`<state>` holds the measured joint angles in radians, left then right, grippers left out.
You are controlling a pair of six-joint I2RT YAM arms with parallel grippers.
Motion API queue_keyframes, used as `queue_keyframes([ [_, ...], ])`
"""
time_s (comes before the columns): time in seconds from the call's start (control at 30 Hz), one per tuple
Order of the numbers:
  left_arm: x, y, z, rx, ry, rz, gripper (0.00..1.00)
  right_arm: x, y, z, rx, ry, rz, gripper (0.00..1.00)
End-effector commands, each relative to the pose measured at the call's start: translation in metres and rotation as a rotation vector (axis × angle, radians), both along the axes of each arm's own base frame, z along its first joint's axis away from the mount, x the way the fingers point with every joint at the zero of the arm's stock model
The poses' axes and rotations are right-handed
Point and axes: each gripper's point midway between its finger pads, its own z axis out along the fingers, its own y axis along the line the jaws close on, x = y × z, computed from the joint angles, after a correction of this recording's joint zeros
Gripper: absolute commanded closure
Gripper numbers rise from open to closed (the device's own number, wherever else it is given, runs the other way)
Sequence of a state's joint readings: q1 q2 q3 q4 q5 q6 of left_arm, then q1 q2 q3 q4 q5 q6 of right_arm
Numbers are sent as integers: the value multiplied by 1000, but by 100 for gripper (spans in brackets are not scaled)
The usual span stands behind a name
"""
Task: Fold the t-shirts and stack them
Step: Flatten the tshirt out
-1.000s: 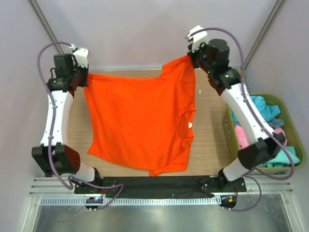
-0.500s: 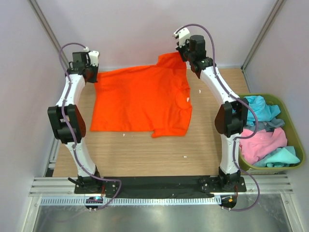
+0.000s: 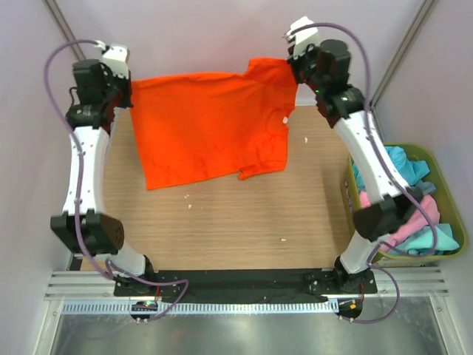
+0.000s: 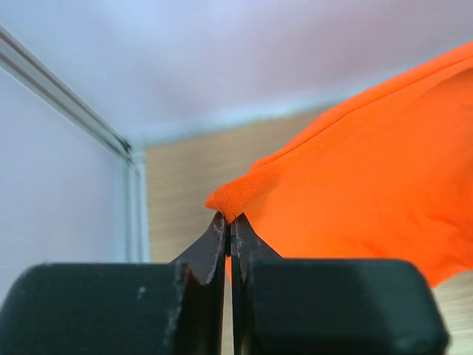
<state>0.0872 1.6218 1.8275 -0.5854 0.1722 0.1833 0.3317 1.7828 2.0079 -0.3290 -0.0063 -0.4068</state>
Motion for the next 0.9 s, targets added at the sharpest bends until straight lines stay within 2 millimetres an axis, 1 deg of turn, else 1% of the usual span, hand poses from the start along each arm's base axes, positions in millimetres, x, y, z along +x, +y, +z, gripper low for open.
queue_keyframes([
  [0.0, -65, -12, 105, 35, -231, -46, 100, -113, -19, 133, 42, -281, 23, 99],
  [0.03, -75, -14, 113, 44, -251, -51, 100, -126, -20, 139, 38, -296, 23, 99],
  [0.07, -85, -15, 121, 54, -272, -54, 100, -135, -22, 137, 27, -293, 14, 99],
  [0.1, -109, -19, 141, 63, -329, -60, 100, -151, -23, 144, 30, -311, 17, 99],
  [0.13, -118, -20, 142, 71, -338, -70, 100, -176, -24, 154, 43, -335, 34, 99],
  [0.17, -129, -22, 150, 74, -366, -71, 100, -188, -29, 161, 63, -346, 33, 99],
  [0.2, -147, -23, 163, 81, -408, -69, 100, -197, -34, 162, 71, -338, 32, 99],
  [0.23, -154, -22, 165, 81, -419, -64, 100, -204, -40, 166, 79, -344, 25, 99],
  [0.27, -161, -22, 168, 81, -430, -57, 100, -219, -50, 178, 94, -371, 21, 99],
  [0.3, -167, -23, 171, 81, -444, -56, 100, -225, -54, 179, 88, -369, 24, 99],
  [0.33, -180, -23, 180, 85, -482, -52, 100, -231, -59, 185, 89, -382, 20, 99],
  [0.37, -185, -23, 187, 79, -504, -43, 100, -243, -65, 200, 103, -417, 18, 99],
  [0.43, -197, -22, 201, 74, -550, -30, 100, -252, -69, 212, 109, -435, 23, 99],
  [0.47, -205, -21, 215, 68, -583, -16, 100, -265, -76, 233, 130, -481, 20, 99],
  [0.5, -209, -20, 222, 68, -599, -8, 100, -260, -72, 231, 120, -461, 28, 99],
  [0.53, -212, -19, 228, 70, -615, 0, 100, -262, -74, 237, 120, -472, 26, 99],
  [0.57, -213, -16, 237, 77, -634, 14, 100, -268, -76, 248, 126, -499, 25, 99],
  [0.6, -212, -14, 239, 90, -633, 19, 100, -264, -75, 248, 109, -504, 21, 99],
  [0.63, -207, -13, 236, 98, -617, 21, 100, -262, -75, 249, 100, -511, 20, 99],
  [0.67, -196, -9, 231, 104, -589, 35, 100, -252, -71, 244, 89, -511, 17, 99],
  [0.73, -179, -6, 212, 113, -524, 41, 100, -242, -67, 236, 68, -522, 9, 99],
  [0.77, -164, -4, 196, 117, -475, 40, 100, -220, -58, 210, 35, -469, 9, 99],
  [0.8, -153, -4, 176, 117, -421, 32, 100, -212, -55, 206, 38, -481, 5, 99],
  [0.83, -145, -4, 160, 125, -383, 26, 100, -191, -43, 174, 5, -417, 21, 99],
  [0.87, -132, -3, 142, 130, -334, 17, 100, -182, -37, 163, 0, -408, 28, 99],
])
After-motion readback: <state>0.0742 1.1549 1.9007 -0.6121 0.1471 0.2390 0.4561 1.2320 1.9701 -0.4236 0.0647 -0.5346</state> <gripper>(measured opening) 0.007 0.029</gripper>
